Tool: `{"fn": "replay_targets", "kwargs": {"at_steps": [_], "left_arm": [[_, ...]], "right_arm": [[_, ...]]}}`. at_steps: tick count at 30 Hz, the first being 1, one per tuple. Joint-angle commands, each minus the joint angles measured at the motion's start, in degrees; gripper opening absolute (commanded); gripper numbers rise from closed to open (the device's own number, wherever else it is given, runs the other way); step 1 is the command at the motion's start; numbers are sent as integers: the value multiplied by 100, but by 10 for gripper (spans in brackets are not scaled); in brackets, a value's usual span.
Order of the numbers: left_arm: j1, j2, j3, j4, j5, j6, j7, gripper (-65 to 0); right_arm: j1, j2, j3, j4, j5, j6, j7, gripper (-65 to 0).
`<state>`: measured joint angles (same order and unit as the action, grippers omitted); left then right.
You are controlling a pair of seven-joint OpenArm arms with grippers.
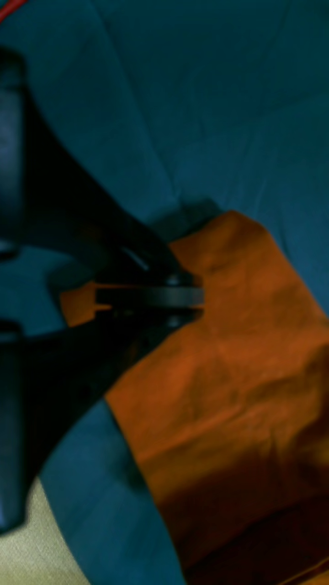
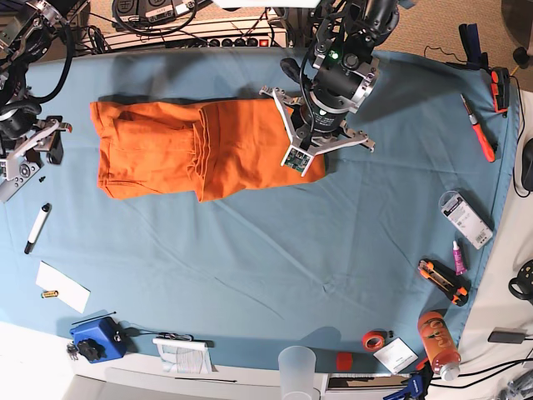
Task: Layout the t-shirt on the table in an organized manner, then fold the t-shirt properly
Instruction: 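Hold the fold with the left gripper and drag the shirt end with the right gripper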
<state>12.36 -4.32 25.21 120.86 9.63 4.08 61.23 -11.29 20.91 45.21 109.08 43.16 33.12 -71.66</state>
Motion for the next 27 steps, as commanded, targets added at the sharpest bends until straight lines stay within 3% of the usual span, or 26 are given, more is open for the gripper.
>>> {"fn": "replay_targets", "kwargs": {"at_steps": [1,4,10,15,21,27], "left_arm": [[-46,35,11,85,15,0,-122,-650],[-46,33,11,85,20,0,-122,-650],[-46,35,11,85,17,0,-136,-650],[-48,35,11,85,-76,0,-315,-650],[-48,35,11,85,-85,0,-341,-650],[-46,33,11,85,-83,0,-317,-650]], "right_arm": [[35,118,26,-55,155,44,280,-343],[160,120,26,-608,269,103,391,-343],[662,118,26,-2140,1346,638,-321,-343],[876,116,-81,-2798,1344,688,-461,-343],[874,46,-839,-2922,1333,688,-407,-343],[874,-262,-1185,-2922,308,387,-22,-343]]}}
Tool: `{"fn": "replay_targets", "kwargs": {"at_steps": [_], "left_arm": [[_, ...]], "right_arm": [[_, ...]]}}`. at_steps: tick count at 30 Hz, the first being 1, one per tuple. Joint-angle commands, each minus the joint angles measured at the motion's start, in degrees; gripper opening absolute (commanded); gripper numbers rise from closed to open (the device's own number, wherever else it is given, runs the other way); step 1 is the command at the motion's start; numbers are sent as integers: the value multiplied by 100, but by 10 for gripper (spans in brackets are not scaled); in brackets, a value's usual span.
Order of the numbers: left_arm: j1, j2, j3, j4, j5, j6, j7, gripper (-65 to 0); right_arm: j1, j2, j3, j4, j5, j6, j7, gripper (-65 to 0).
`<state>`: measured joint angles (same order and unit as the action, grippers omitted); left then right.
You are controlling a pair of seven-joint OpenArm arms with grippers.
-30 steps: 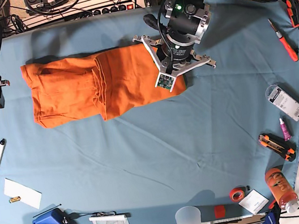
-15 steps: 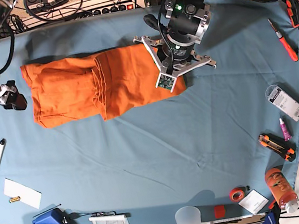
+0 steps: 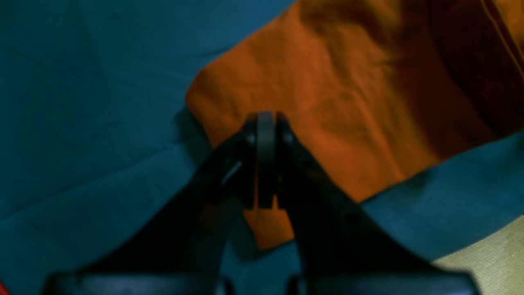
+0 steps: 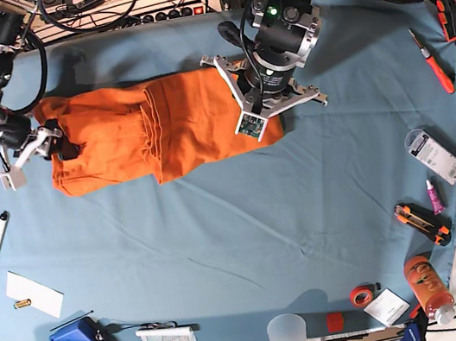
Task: Layout the t-shirt on the table in an organized manner, then fold the t-shirt properly
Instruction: 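Hold the fold with the left gripper and drag the shirt end with the right gripper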
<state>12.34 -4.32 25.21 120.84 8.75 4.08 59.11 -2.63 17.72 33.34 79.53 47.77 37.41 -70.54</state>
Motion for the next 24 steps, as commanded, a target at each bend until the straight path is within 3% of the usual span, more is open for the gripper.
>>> {"fn": "replay_targets", "kwargs": {"at_steps": [1,6,9,14,16,20,24], "left_arm": [[-44,35,11,87,4,0,-107,-650],[-46,35,11,87,4,0,-129,-650],[-44,35,11,87,4,0,-114,-650],[-44,35,11,87,4,0,-107,-650],[-44,35,11,87,4,0,-105,-650],[-44,35,11,87,2,0,-94,-650],[-42,35,11,90,4,0,35,-650]], "right_arm": [[7,-22,2,33,-205,-37,-142,-343],[7,-382,-2,33,-223,-35,-267,-344],[9,-376,-2,33,-219,-37,-280,-352],[11,-348,-2,35,-219,-35,-254,-602],[11,-339,-2,35,-256,-35,-251,-650],[28,-269,4,35,-501,-37,-184,-650],[79,61,22,205,-748,-17,129,-650]]}}
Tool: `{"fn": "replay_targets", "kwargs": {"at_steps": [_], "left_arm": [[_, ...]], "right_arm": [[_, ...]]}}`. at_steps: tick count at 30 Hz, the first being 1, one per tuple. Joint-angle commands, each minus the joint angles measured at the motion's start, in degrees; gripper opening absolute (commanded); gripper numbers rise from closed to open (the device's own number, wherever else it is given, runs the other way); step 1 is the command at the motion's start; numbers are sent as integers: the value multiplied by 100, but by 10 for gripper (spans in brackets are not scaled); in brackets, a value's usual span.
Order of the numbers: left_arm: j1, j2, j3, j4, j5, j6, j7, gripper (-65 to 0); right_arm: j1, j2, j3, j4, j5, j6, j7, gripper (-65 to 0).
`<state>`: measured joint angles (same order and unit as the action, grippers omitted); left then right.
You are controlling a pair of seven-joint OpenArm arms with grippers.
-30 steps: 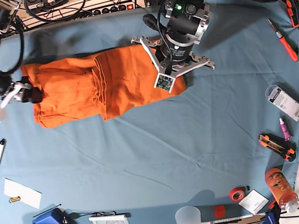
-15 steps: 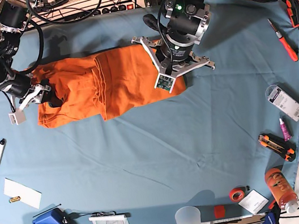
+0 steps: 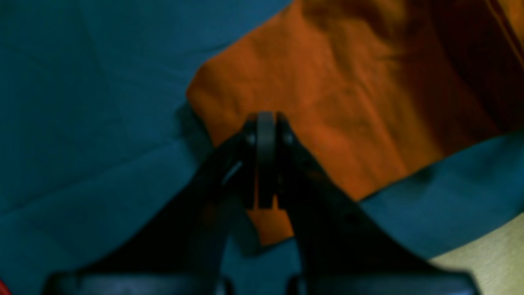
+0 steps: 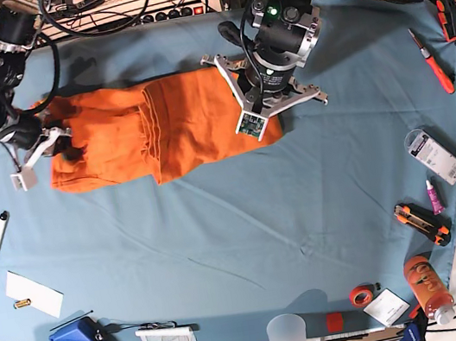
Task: Layout the t-shirt on the table in an organized manner, then fold the t-shirt properly
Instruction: 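Hold the fold with the left gripper and drag the shirt end with the right gripper, then lift the shirt end with the right gripper and fold it over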
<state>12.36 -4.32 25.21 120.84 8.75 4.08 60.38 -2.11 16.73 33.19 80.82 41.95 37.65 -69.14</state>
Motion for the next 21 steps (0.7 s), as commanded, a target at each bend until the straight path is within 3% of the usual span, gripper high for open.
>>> {"fn": "replay_targets", "kwargs": {"at_steps": [1,6,11,16,21], "left_arm": [[-44,35,11,90,4,2,-74,-650],[-44,33,11,109,192,136,256,-650],[57,31,11,116,920,433,568,-650],[313,31,-122,131,1207,435,632,-650],[369,31,-957,131,1163,516,623,-650]], "right_arm": [[37,260,42,173,-269,-44,76,-650],[186,684,133,566,-861,-61,361,-650],[424,901,142,682,-1401,-240,444,-650],[396,695,136,1567,-1443,-282,280,-650],[293,170,127,2618,-1445,-280,57,-650]]}}
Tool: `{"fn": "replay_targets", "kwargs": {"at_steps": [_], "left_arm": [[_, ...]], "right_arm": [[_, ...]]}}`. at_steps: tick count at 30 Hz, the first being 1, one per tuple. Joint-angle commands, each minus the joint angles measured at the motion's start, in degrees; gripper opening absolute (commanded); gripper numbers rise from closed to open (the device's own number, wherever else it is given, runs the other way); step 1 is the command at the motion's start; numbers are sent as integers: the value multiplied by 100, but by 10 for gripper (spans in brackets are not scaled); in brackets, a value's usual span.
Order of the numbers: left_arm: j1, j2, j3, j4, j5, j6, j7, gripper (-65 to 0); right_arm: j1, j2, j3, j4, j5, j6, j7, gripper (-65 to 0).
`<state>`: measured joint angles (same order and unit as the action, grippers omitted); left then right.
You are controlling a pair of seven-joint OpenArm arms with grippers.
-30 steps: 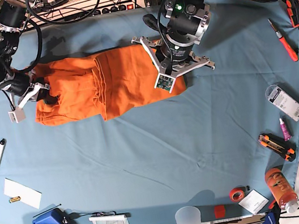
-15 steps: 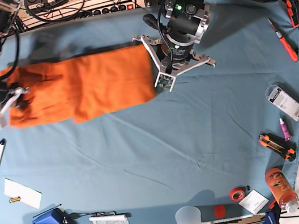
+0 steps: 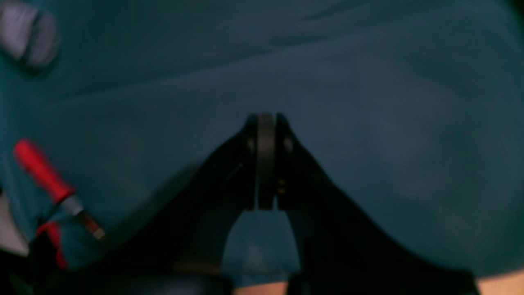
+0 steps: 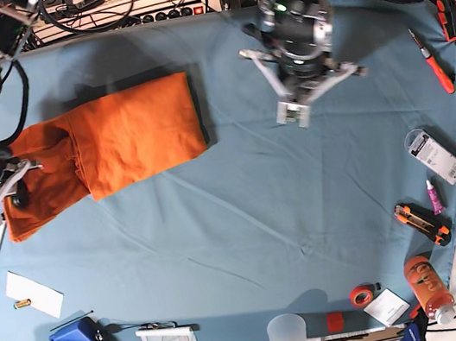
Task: Layout the t-shirt on the table in an organized manner, then fold the t-shirt properly
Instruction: 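Lift the shirt end with the right gripper and fold it over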
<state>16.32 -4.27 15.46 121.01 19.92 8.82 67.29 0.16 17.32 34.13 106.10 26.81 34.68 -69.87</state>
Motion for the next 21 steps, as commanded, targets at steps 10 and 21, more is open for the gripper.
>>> {"fn": "replay_targets", "kwargs": {"at_steps": [10,21], "left_arm": [[4,28,-2155,114,-1425,-741,-125,-650],[4,26,-2874,114,-1578,-743,-127,-650]], "right_arm": [[-562,-337,-1169,1045,52,-168,262,-650],[-828,-337,-2894,1978,-568,-632,245,-650]]}}
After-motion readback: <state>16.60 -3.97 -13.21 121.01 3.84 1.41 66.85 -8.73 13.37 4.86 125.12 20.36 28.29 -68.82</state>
